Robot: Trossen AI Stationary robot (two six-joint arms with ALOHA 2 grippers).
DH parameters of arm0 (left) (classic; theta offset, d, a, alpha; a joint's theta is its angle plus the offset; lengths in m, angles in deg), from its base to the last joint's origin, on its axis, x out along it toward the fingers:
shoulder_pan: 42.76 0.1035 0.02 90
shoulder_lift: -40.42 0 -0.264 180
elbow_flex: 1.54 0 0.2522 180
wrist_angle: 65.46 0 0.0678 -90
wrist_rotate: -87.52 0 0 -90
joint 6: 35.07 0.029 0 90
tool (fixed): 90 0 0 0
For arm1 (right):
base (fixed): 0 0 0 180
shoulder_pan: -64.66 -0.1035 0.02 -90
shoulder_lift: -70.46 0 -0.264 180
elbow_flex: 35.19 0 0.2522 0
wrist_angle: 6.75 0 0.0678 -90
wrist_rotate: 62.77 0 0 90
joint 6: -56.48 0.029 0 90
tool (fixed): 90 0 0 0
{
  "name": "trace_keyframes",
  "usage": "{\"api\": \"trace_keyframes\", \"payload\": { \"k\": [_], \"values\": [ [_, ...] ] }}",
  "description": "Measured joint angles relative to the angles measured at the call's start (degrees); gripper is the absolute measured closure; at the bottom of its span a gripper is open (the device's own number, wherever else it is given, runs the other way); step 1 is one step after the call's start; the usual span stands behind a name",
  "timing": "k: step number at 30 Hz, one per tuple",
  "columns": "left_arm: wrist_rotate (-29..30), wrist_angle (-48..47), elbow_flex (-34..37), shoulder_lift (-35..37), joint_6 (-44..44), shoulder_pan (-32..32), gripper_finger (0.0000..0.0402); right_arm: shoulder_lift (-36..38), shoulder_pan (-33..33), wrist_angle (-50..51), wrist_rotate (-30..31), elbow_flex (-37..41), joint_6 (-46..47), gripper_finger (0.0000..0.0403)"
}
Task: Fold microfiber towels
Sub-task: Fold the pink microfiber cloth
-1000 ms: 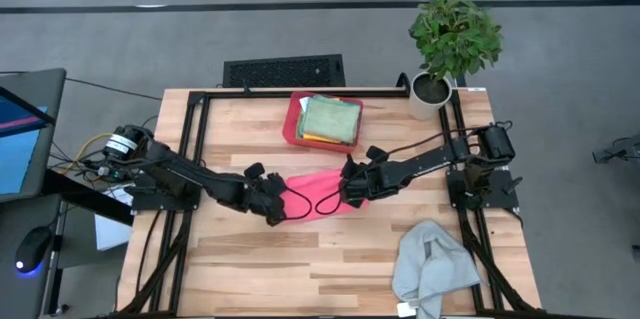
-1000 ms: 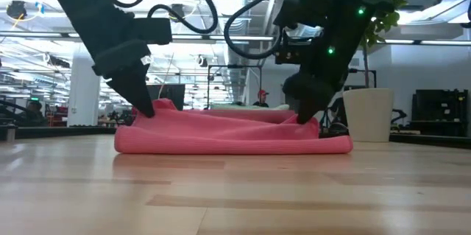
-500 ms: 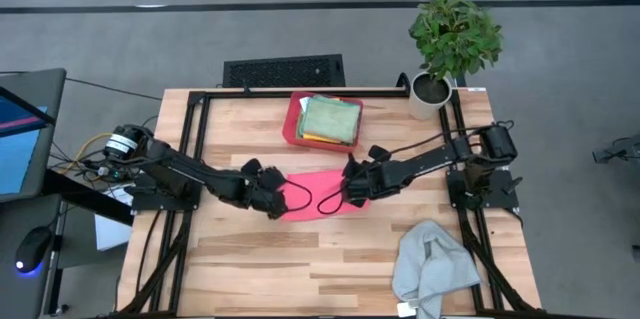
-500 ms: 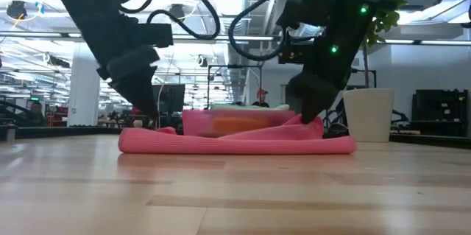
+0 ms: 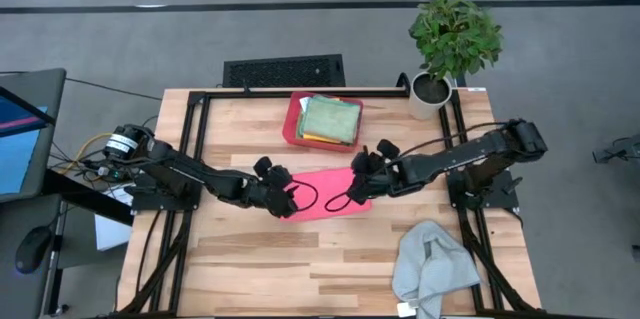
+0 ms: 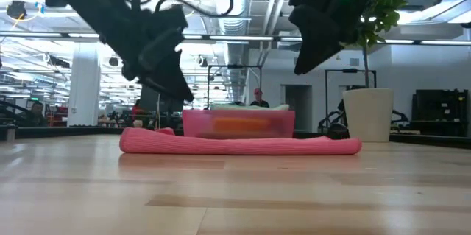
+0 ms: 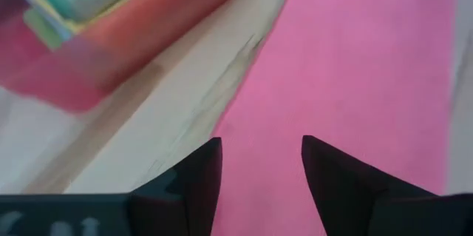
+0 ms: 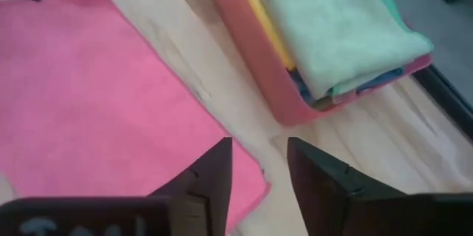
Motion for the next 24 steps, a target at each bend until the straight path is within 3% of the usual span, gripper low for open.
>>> {"api": "trace_keyframes", "payload": {
  "k": [10,17,24],
  "values": [
    [-2.37,15.43,8.81,-0.02,0.87,2.13,0.0277,-6.92,-3.88,-7.36,4.41,1.26,7.80,0.0243],
    [-5.63,15.37,11.66,-0.74,-1.20,3.04,0.0303,-11.38,-9.66,-27.38,5.31,12.36,14.54,0.0249],
    [-4.96,16.88,13.04,-5.91,-8.84,2.29,0.0319,-18.25,-13.11,-30.47,6.36,14.88,18.31,0.0260]
  ]
}}
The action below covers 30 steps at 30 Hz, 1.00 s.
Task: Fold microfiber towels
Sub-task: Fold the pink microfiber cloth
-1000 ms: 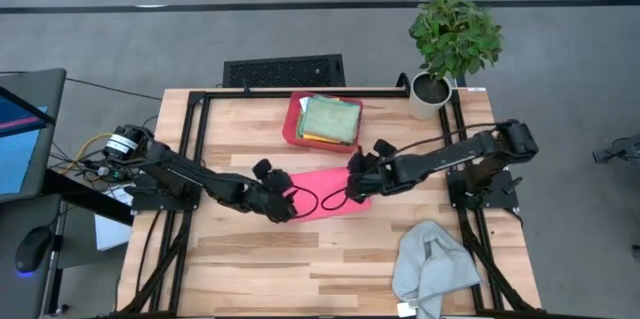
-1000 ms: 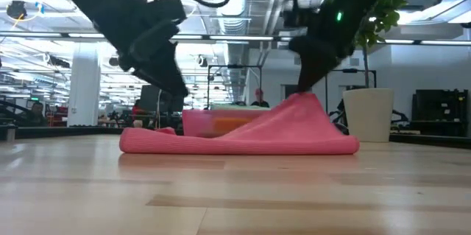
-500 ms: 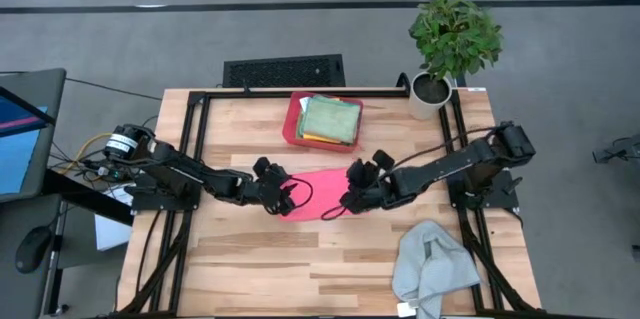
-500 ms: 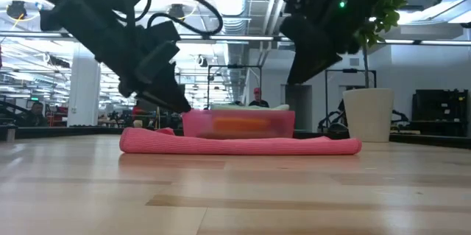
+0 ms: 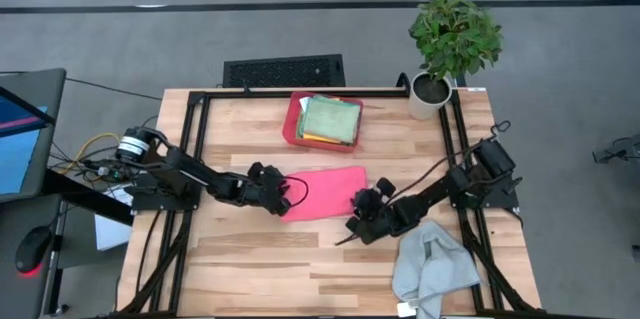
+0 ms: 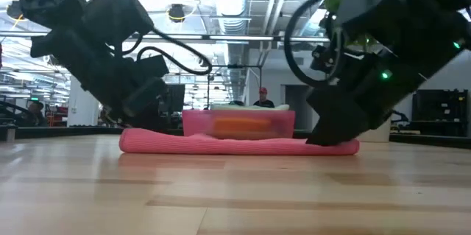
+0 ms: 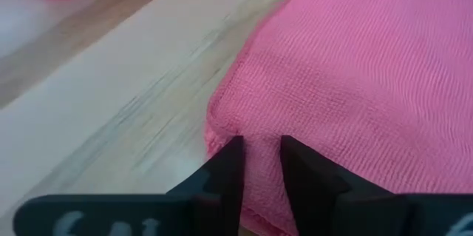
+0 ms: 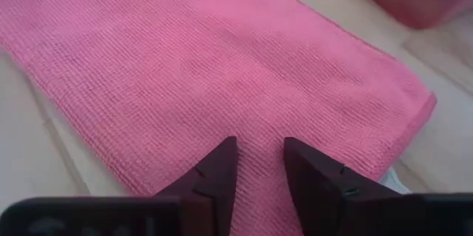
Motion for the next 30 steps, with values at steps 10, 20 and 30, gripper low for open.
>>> {"api": "trace_keyframes", "payload": {
  "k": [10,20,30],
  "values": [
    [-2.42,-0.91,-0.26,3.71,-3.14,-3.86,0.0332,2.36,-4.41,2.18,6.33,0.22,-0.69,0.0280],
    [1.77,1.44,-0.77,10.63,-4.11,-8.15,0.0349,6.55,-6.88,-17.74,1.81,-2.26,-27.73,0.0274],
    [3.89,-1.11,-0.77,10.59,-2.81,-8.59,0.0345,-7.69,-2.38,-20.29,-14.11,-22.97,-52.55,0.0205]
  ]
}}
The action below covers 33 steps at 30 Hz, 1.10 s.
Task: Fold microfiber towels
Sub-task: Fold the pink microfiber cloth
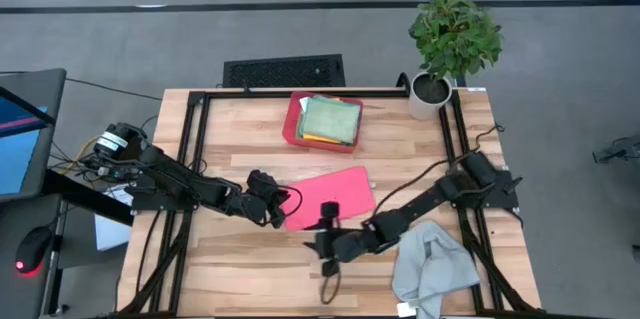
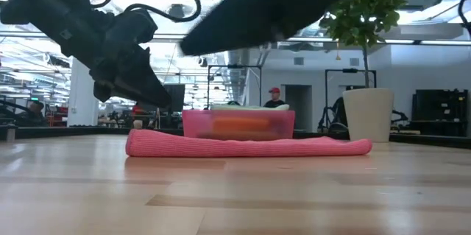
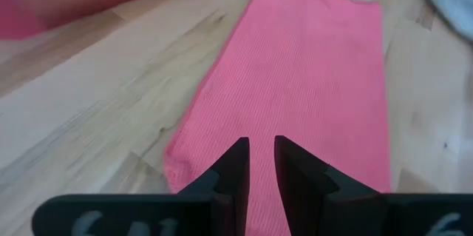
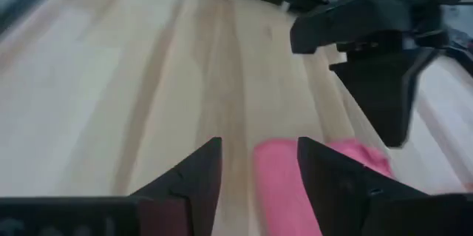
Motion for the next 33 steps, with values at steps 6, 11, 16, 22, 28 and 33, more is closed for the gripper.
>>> {"api": "trace_keyframes", "payload": {
  "k": [6,11,16,22,28,33],
  "values": [
    [0.62,-2.02,0.00,0.02,1.73,0.20,0.0345,-7.65,2.88,-0.17,7.48,-4.82,0.07,0.0211],
    [2.55,-4.25,0.00,0.02,1.66,0.22,0.0345,-10.96,5.09,-5.95,2.00,-5.21,2.15,0.0254],
    [3.82,-4.02,0.00,0.00,1.65,0.29,0.0345,-15.36,4.88,-7.75,1.69,-5.64,3.44,0.0284],
    [4.64,-2.31,-0.07,-3.71,0.64,0.33,0.0345,-16.83,4.70,-7.57,1.70,-6.18,5.40,0.0295],
    [4.60,2.47,-0.04,-9.48,0.92,0.33,0.0345,-14.49,4.13,-5.66,1.93,-6.13,4.71,0.0295],
    [4.88,3.63,-0.04,-10.38,1.73,0.43,0.0345,-9.74,2.58,-4.88,4.19,-5.96,3.88,0.0295]
  ]
}}
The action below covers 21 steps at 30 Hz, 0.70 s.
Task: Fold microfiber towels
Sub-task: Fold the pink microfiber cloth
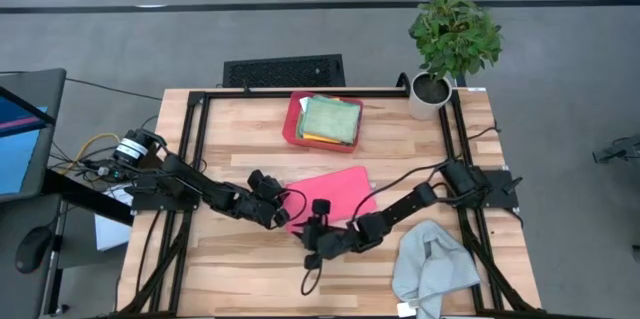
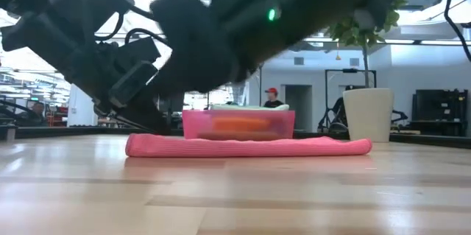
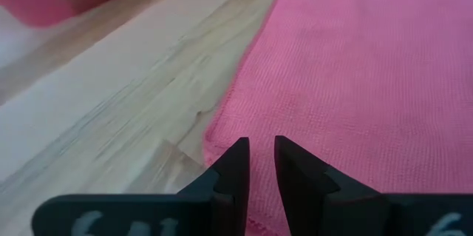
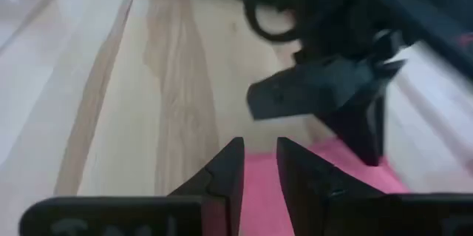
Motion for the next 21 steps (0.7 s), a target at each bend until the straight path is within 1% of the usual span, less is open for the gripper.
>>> {"api": "trace_keyframes", "payload": {
  "k": [3,5,11,21],
  "values": [
    [-0.07,-0.18,0.00,0.00,-0.32,0.37,0.0345,0.74,-0.70,-0.31,2.90,0.54,0.71,0.0295],
    [-0.03,-0.01,0.00,0.00,-0.46,0.60,0.0345,0.29,-0.84,-1.06,3.66,0.82,2.34,0.0295],
    [0.16,-0.19,0.00,0.00,-0.80,0.99,0.0345,-3.60,-0.72,-3.21,3.84,0.89,7.63,0.0295],
    [0.55,-0.39,0.00,0.00,-1.66,0.99,0.0345,-3.52,1.96,-4.89,3.86,0.98,9.13,0.0296]
  ]
}}
